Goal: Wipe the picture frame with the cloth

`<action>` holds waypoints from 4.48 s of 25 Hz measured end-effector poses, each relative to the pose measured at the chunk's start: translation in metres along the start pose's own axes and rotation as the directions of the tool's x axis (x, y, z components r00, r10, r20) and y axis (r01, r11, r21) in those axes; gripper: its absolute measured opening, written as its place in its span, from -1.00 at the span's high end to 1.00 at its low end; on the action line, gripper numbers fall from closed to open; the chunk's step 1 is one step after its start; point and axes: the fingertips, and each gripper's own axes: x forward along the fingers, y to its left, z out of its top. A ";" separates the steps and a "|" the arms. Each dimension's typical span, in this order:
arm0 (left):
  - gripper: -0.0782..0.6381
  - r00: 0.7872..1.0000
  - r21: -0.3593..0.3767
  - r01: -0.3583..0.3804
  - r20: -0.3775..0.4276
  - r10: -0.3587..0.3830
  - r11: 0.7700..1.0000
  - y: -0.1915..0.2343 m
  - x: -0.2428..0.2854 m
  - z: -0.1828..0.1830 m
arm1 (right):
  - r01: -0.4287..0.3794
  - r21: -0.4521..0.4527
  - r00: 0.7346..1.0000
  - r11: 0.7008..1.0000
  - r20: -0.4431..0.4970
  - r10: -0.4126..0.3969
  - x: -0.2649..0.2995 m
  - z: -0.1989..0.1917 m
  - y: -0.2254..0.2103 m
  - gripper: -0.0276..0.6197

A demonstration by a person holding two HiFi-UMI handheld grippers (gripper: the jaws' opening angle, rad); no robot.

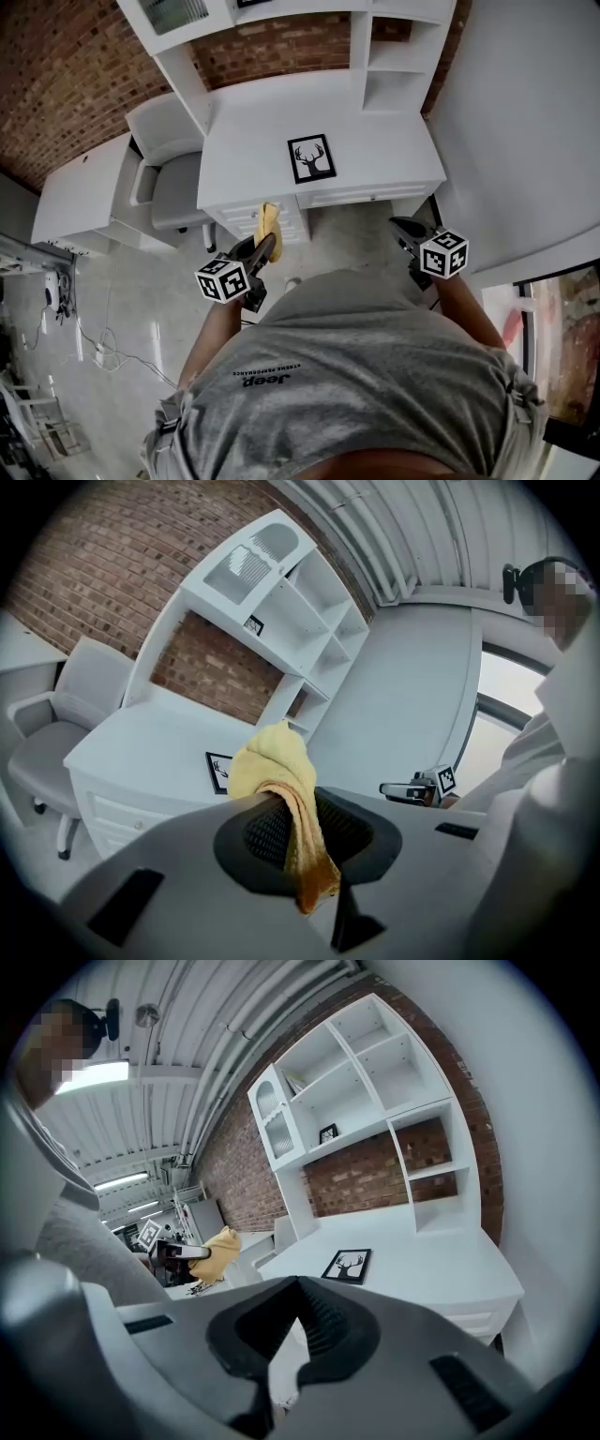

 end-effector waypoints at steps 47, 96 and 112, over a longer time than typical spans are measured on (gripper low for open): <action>0.60 0.960 -0.161 -0.244 -0.176 0.215 0.956 0.194 0.211 0.109 | -0.427 -0.247 0.825 0.870 -0.499 0.263 0.313 0.010 -0.164 0.71; 0.60 0.956 -0.169 -0.099 -0.288 0.047 0.981 0.238 0.226 0.076 | -0.354 -0.370 0.630 0.859 -0.773 -0.074 0.365 -0.064 -0.171 0.06; 0.60 0.940 -0.126 -0.117 -0.334 0.069 0.985 0.256 0.242 0.073 | -0.387 -0.359 0.587 0.849 -0.806 -0.074 0.366 -0.067 -0.170 0.07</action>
